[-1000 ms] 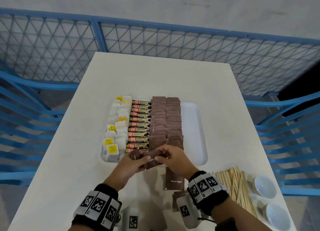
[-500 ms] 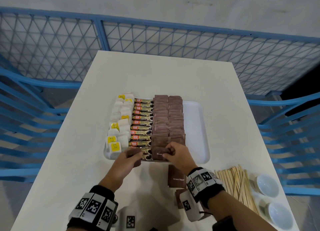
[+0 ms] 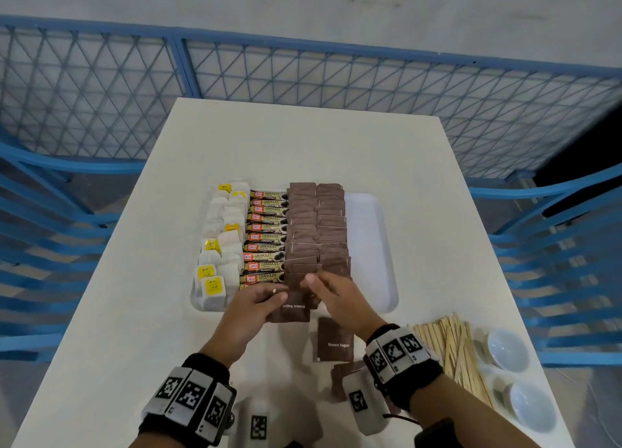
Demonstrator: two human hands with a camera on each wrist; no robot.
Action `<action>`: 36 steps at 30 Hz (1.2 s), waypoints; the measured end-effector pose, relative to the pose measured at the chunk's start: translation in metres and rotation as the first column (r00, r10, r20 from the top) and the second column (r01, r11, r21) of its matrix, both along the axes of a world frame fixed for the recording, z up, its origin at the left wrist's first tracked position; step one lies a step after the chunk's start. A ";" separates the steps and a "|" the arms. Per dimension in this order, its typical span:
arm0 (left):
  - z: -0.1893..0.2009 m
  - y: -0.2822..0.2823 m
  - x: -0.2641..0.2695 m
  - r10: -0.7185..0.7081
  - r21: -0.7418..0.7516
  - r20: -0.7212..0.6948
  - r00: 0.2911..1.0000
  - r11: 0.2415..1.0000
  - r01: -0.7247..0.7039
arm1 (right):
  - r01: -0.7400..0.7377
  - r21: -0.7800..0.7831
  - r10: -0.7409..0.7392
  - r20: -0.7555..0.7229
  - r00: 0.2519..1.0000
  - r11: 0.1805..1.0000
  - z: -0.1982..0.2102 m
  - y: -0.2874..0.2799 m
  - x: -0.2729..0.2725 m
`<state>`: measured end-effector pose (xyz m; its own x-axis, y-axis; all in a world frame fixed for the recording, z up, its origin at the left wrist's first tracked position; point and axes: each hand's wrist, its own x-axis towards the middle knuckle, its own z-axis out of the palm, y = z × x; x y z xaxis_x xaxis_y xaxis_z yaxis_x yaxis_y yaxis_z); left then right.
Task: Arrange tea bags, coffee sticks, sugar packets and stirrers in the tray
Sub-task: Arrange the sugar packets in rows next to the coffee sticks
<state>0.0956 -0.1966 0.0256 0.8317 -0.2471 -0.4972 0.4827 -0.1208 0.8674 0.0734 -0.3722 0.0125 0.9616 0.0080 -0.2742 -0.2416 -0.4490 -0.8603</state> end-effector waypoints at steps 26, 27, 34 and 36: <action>-0.014 -0.028 -0.028 -0.631 0.497 0.210 0.747 0.727 0.474 | 0.194 0.016 -0.191 -0.126 0.973 0.981 -0.010 -0.062 -0.005; -0.017 -0.030 -0.032 -0.682 0.550 0.204 0.702 0.673 0.493 | 0.172 -0.031 -0.174 -0.107 0.979 0.985 -0.011 -0.063 -0.003; -0.029 -0.039 -0.046 -0.753 0.685 0.248 0.609 0.581 0.440 | 0.100 -0.221 -0.102 0.004 0.995 0.970 -0.022 -0.054 0.000; -0.030 -0.043 -0.048 -0.768 0.723 0.247 0.591 0.552 0.416 | 0.108 -0.285 -0.093 0.065 0.994 0.953 -0.026 -0.053 -0.001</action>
